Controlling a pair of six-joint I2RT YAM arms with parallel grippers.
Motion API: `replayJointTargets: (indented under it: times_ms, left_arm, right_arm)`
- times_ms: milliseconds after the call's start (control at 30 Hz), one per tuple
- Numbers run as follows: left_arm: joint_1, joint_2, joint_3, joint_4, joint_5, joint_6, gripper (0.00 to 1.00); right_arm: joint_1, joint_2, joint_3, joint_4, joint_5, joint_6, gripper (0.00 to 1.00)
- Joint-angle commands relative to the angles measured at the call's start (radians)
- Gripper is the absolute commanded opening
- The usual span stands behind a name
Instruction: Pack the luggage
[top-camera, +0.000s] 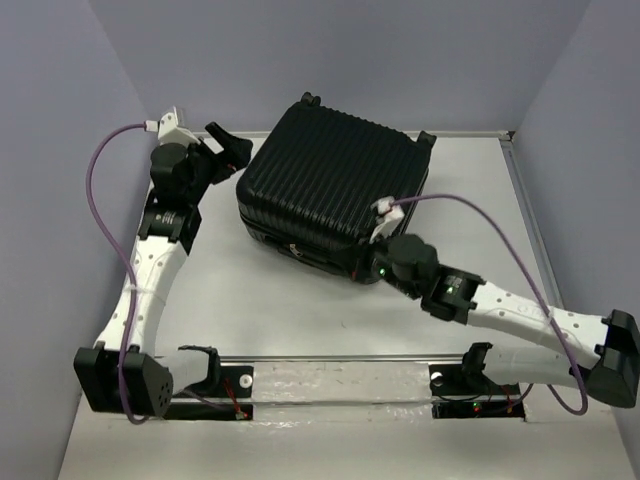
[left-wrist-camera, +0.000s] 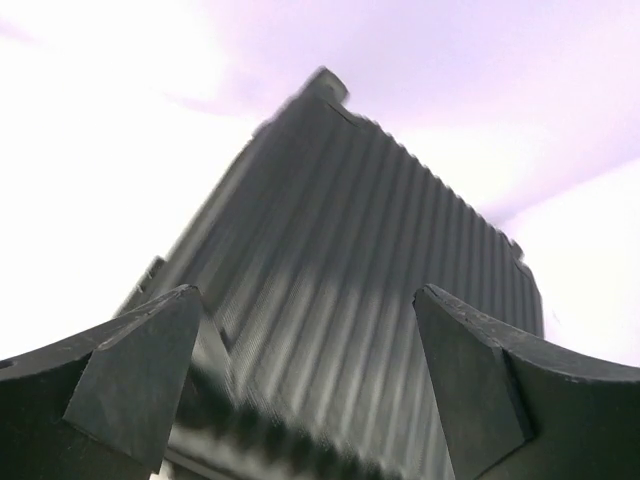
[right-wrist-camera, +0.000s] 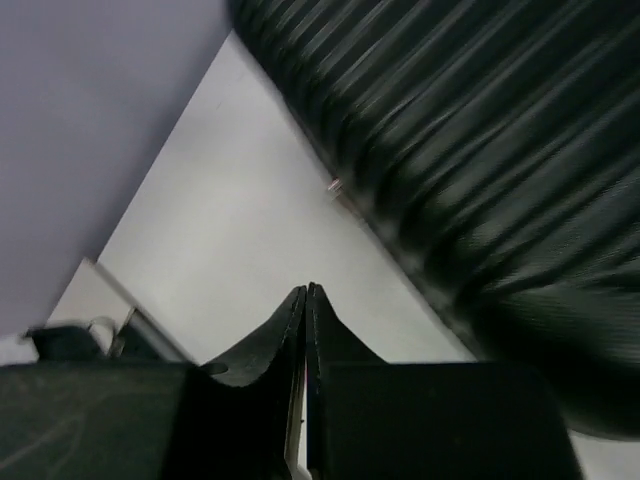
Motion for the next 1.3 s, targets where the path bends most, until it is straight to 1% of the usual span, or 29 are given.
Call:
replayJointTargets:
  times_ms: [0, 33, 67, 100, 167, 200, 267, 300, 333, 400, 533, 567, 633, 667, 700, 733, 767, 800, 833, 867, 900, 933, 967, 1000, 1033, 1100, 1133, 1200, 1267]
  left_arm:
    - [0.104, 0.115, 0.112, 0.003, 0.145, -0.002, 0.99]
    - [0.118, 0.169, 0.126, 0.003, 0.16, -0.008, 0.99]
    - [0.123, 0.198, 0.154, -0.004, 0.177, -0.008, 0.99]
    - [0.153, 0.223, 0.164, -0.009, 0.199, -0.008, 0.99]
    - [0.177, 0.29, 0.176, -0.005, 0.208, -0.015, 0.99]
    - [0.178, 0.307, 0.176, 0.003, 0.21, -0.018, 0.99]
    - [0.178, 0.371, 0.181, 0.018, 0.234, -0.029, 0.99]
    - [0.178, 0.414, 0.181, 0.028, 0.28, -0.035, 0.99]
    - [0.169, 0.46, 0.157, 0.06, 0.339, -0.069, 0.99]
    - [0.157, 0.471, 0.143, 0.083, 0.366, -0.077, 0.99]
    - [0.08, 0.442, -0.009, 0.175, 0.378, -0.135, 0.99]
    - [0.066, 0.412, -0.047, 0.204, 0.383, -0.15, 0.99]
    - [0.022, 0.329, -0.199, 0.31, 0.374, -0.213, 0.99]
    - [0.005, 0.292, -0.253, 0.374, 0.355, -0.227, 0.99]
    - [-0.015, 0.255, -0.344, 0.388, 0.333, -0.232, 0.99]
    - [-0.035, 0.216, -0.385, 0.39, 0.285, -0.23, 0.99]
    - [-0.075, 0.13, -0.423, 0.391, 0.263, -0.229, 0.99]
    - [-0.098, 0.084, -0.493, 0.394, 0.242, -0.229, 0.99]
    - [-0.122, 0.036, -0.526, 0.391, 0.225, -0.229, 0.99]
    - [-0.168, -0.057, -0.555, 0.387, 0.201, -0.229, 0.99]
    - [-0.191, -0.102, -0.583, 0.368, 0.187, -0.235, 0.99]
    - [-0.214, -0.149, -0.629, 0.356, 0.153, -0.236, 0.99]
    - [-0.233, -0.232, -0.646, 0.333, 0.133, -0.236, 0.99]
    - [-0.263, -0.269, -0.658, 0.29, 0.118, -0.236, 0.99]
    - [-0.277, -0.308, -0.684, 0.276, 0.099, -0.242, 0.99]
    - [-0.296, -0.409, -0.709, 0.243, 0.088, -0.258, 0.99]
    - [-0.306, -0.462, -0.718, 0.221, 0.082, -0.264, 0.99]
    - [-0.31, -0.5, -0.712, 0.198, 0.076, -0.261, 0.99]
    - [-0.31, -0.518, -0.672, 0.155, 0.082, -0.236, 0.99]
  right_arm:
    - [-0.319, -0.061, 0.089, -0.19, 0.041, -0.014, 0.07]
    - [-0.384, -0.076, 0.104, -0.197, 0.004, -0.01, 0.13]
    - [-0.481, -0.084, 0.112, -0.203, -0.016, -0.01, 0.49]
    - [-0.526, -0.087, 0.121, -0.207, -0.012, -0.01, 0.68]
    - [-0.64, -0.064, 0.164, -0.246, -0.033, -0.017, 0.99]
    - [-0.67, -0.047, 0.18, -0.255, -0.033, -0.026, 1.0]
    - [-0.73, 0.017, 0.213, -0.263, -0.099, -0.029, 1.0]
    - [-0.774, 0.04, 0.224, -0.257, -0.154, -0.017, 1.0]
    - [-0.811, 0.147, 0.274, -0.229, -0.235, -0.01, 1.0]
    - [-0.82, 0.174, 0.293, -0.217, -0.301, -0.008, 1.0]
    - [-0.821, 0.323, 0.404, -0.204, -0.456, -0.013, 1.0]
    - [-0.821, 0.373, 0.439, -0.203, -0.485, -0.01, 1.0]
    - [-0.821, 0.44, 0.47, -0.195, -0.57, -0.008, 0.99]
    - [-0.821, 0.465, 0.506, -0.195, -0.65, -0.017, 0.97]
    - [-0.821, 0.493, 0.531, -0.197, -0.697, -0.026, 0.95]
    - [-0.821, 0.519, 0.557, -0.2, -0.743, -0.032, 0.92]
    - [-0.821, 0.545, 0.584, -0.201, -0.792, -0.046, 0.92]
    - [-0.821, 0.598, 0.644, -0.206, -0.873, -0.054, 0.9]
    - [-0.821, 0.628, 0.683, -0.221, -0.899, -0.062, 0.9]
    - [-0.81, 0.66, 0.722, -0.261, -0.924, -0.08, 0.9]
    - [-0.81, 0.73, 0.77, -0.282, -0.985, -0.086, 0.9]
    - [-0.801, 0.764, 0.857, -0.307, -1.014, -0.088, 0.89]
    - [-0.801, 0.795, 0.894, -0.309, -1.042, -0.082, 0.89]
    - [-0.801, 0.824, 0.93, -0.307, -1.076, -0.065, 0.9]
    - [-0.801, 0.87, 0.991, -0.306, -1.084, -0.056, 0.92]
    - [-0.791, 0.907, 1.046, -0.278, -1.085, -0.004, 0.94]
    - [-0.791, 0.953, 1.122, -0.276, -1.093, 0.022, 0.95]
    - [-0.791, 1.002, 1.209, -0.278, -1.111, 0.061, 0.95]
    - [-0.791, 1.051, 1.325, -0.278, -1.105, 0.084, 0.97]
